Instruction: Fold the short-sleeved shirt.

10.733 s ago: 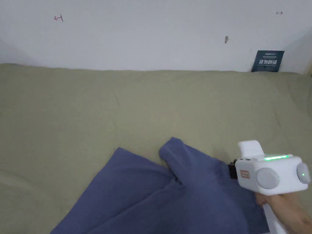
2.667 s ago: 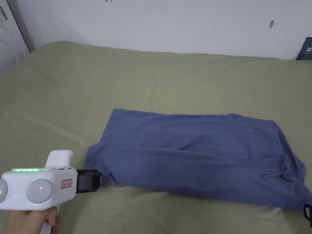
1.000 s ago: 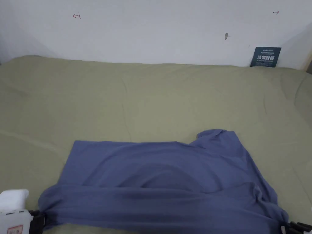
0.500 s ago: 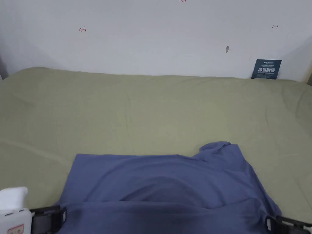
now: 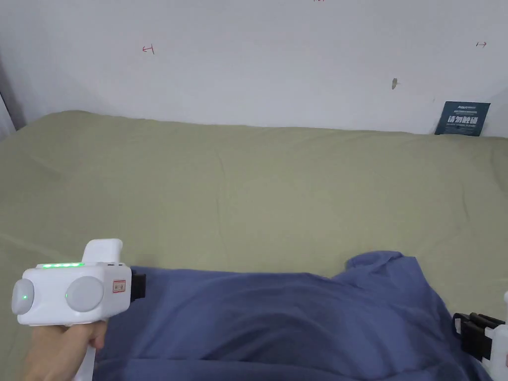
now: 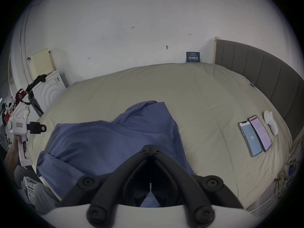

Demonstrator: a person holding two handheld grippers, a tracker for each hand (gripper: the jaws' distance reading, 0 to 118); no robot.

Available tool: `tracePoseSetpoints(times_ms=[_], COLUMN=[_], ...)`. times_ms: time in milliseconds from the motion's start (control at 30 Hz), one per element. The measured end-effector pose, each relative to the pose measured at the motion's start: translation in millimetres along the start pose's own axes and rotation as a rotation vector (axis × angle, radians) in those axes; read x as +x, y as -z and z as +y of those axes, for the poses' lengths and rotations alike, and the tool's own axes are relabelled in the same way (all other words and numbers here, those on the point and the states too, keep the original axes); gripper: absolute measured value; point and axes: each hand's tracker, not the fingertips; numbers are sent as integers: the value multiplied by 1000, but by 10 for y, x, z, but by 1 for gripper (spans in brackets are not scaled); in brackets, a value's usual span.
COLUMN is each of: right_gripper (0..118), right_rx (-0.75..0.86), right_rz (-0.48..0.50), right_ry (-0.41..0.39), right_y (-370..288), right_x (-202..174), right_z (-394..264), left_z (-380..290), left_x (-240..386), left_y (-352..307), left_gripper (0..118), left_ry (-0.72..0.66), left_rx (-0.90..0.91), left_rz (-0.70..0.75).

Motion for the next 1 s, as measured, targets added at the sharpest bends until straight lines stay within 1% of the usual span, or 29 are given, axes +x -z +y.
tracePoseSetpoints(times_ms=[33,67,133,200,267,333,367,433,467,500,533,567,600,633,667,700,733,767,833,867,900,933,967,1000], right_gripper=[2,2,2,2,2,2,2,2,2,2,2,2,3,14,60,102,118,113,111,110,105,95,72,68], right_rx=[-12,-21,-42,-76,-90,-110,-117,-140,-151,-156,-157,-158,-166,-182,-197,-247,-288,-208,-324,-350,-355,-368,-385,-398], right_rz=[0,4,-3,-13,-28,-48,-50,-66,-65,-72,-76,-78,-78,-76,-70,-55,-54,-63,-79,-79,-80,-82,-92,-101], right_ry=[-2,-2,8,11,-4,-21,-28,-44,-47,-46,-50,-51,-49,-35,-24,-12,-15,-14,-63,-63,-63,-69,-73,-82], right_y=[73,132,246,382,495,631,692,817,878,937,998,1043,1111,1184,1242,1348,1460,1511,1646,1720,1784,1866,1902,1926], right_x=[45,85,148,212,251,293,316,355,380,400,427,443,465,484,508,522,530,533,521,533,550,501,502,506], right_z=[14,24,60,92,123,160,181,246,278,316,377,418,481,543,595,637,660,645,604,568,519,570,533,481], left_z=[68,111,186,256,304,310,291,267,258,285,275,275,270,305,312,300,286,305,305,302,316,318,314,312], left_x=[-29,-49,-45,-64,-48,-41,32,67,72,80,93,96,79,54,55,90,121,114,118,115,105,105,110,119], left_y=[175,325,567,798,909,1054,987,941,885,829,762,726,687,677,669,660,654,686,703,702,729,729,721,709], left_gripper=[103,116,114,114,114,114,112,106,100,91,79,55,32,8,3,3,3,3,3,3,3,3,3,3], left_ry=[2,14,48,55,30,43,51,54,51,69,91,116,119,114,95,99,108,114,112,102,90,85,82,82], left_rx=[-40,-70,-63,-98,-92,-120,-131,-137,-128,-127,-103,-94,-99,-107,-115,-113,-113,-112,-116,-117,-120,-117,-117,-118], left_rz=[12,21,50,99,91,107,100,80,71,27,48,58,38,-12,-20,-5,4,6,11,11,9,7,7,7])
